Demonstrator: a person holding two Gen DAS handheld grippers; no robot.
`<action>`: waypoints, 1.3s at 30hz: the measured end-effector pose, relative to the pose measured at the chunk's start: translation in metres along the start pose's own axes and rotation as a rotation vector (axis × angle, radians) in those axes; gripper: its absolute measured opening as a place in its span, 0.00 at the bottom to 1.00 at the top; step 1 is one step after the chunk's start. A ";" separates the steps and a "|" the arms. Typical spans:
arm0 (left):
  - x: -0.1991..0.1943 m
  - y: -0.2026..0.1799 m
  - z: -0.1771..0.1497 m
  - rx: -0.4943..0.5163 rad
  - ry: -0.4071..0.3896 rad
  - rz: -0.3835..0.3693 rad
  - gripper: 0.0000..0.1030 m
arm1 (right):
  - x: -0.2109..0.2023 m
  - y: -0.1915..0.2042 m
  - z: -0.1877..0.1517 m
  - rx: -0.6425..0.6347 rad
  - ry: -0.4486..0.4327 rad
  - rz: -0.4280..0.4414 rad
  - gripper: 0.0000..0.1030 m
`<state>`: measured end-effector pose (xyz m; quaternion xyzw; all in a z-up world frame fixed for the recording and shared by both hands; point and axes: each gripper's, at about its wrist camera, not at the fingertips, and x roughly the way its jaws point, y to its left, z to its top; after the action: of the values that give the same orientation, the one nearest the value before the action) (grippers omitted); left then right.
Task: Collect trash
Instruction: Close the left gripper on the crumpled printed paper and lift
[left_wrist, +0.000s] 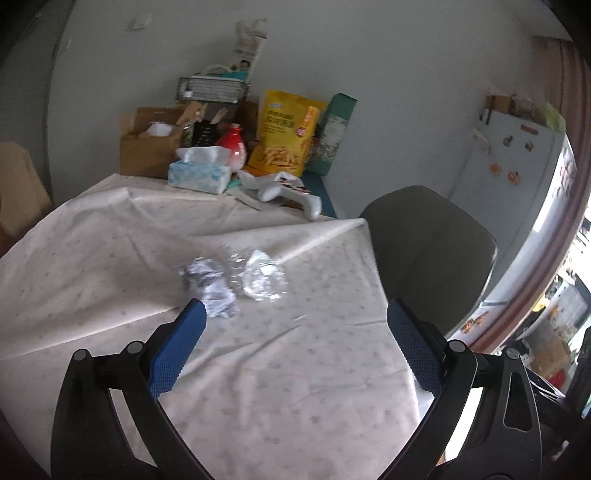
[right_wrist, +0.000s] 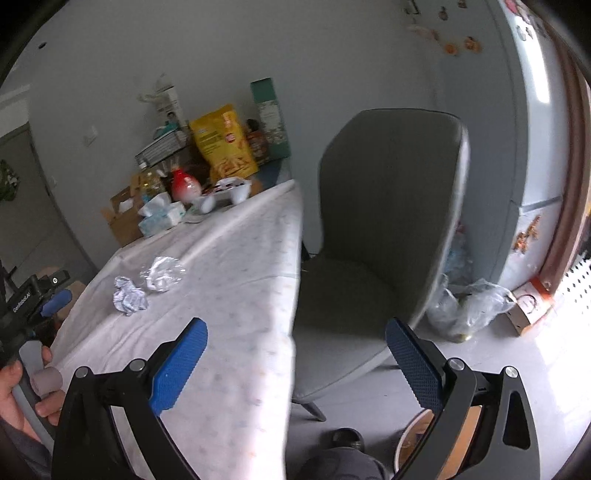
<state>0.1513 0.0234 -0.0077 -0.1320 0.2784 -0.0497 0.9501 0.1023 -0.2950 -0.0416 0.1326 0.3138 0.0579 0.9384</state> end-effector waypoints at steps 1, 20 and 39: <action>-0.001 0.008 0.000 -0.013 0.002 0.002 0.94 | 0.004 0.006 0.000 -0.009 0.006 0.008 0.93; 0.030 0.084 -0.006 -0.081 0.137 0.014 0.91 | 0.060 0.066 0.000 0.000 0.140 0.180 0.93; 0.132 0.079 0.005 -0.067 0.233 0.148 0.76 | 0.092 0.081 0.014 -0.048 0.206 0.173 0.83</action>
<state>0.2665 0.0780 -0.0940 -0.1358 0.3972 0.0150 0.9075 0.1819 -0.2030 -0.0610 0.1300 0.3943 0.1595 0.8957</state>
